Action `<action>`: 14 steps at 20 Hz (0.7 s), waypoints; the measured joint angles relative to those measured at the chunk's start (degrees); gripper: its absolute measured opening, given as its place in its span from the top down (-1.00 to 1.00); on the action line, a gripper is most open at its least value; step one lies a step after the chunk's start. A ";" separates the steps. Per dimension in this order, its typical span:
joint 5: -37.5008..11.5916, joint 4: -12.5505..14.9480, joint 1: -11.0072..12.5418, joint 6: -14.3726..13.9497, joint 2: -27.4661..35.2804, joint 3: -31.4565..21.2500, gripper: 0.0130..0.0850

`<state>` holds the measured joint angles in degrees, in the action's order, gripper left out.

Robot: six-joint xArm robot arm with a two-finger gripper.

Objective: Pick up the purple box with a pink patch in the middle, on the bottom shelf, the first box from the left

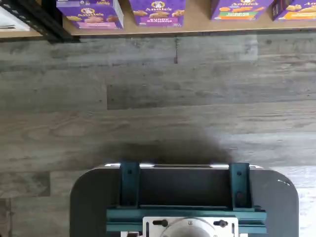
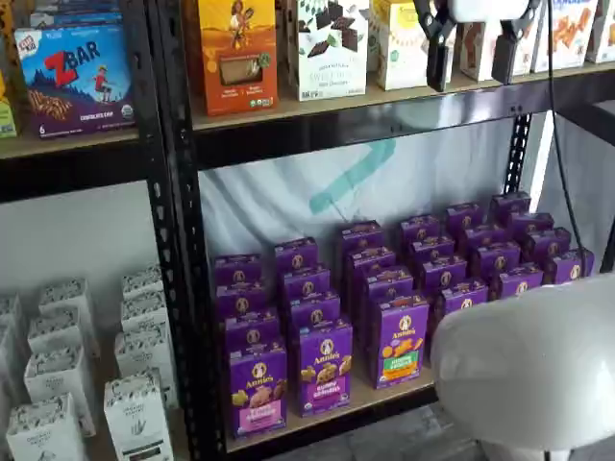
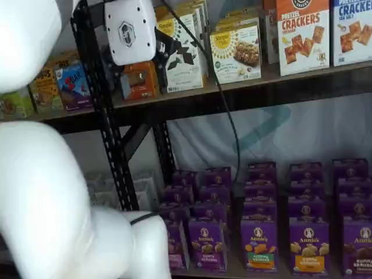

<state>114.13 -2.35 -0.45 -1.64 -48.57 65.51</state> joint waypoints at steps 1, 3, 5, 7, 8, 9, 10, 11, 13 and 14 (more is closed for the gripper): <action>-0.06 -0.34 0.31 0.16 -0.04 -0.04 -1.00; -0.37 -1.02 0.85 0.40 -0.23 -0.21 -1.00; -0.52 -0.99 0.53 0.15 -0.25 -0.28 -1.00; -0.64 -0.66 -0.07 -0.28 -0.20 -0.40 -1.00; -0.74 -0.35 -0.51 -0.59 -0.18 -0.54 -1.00; -1.00 0.01 -1.00 -0.92 -0.20 -0.79 -1.00; -1.36 0.29 -1.38 -1.19 -0.30 -1.11 -1.00; -1.85 0.59 -1.82 -1.51 -0.43 -1.54 -1.00; -2.88 1.12 -2.67 -2.16 -0.67 -2.52 -1.00; -3.49 1.51 -3.23 -2.58 -0.81 -3.11 -1.00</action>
<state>110.64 -0.84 -3.68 -4.21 -49.39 62.40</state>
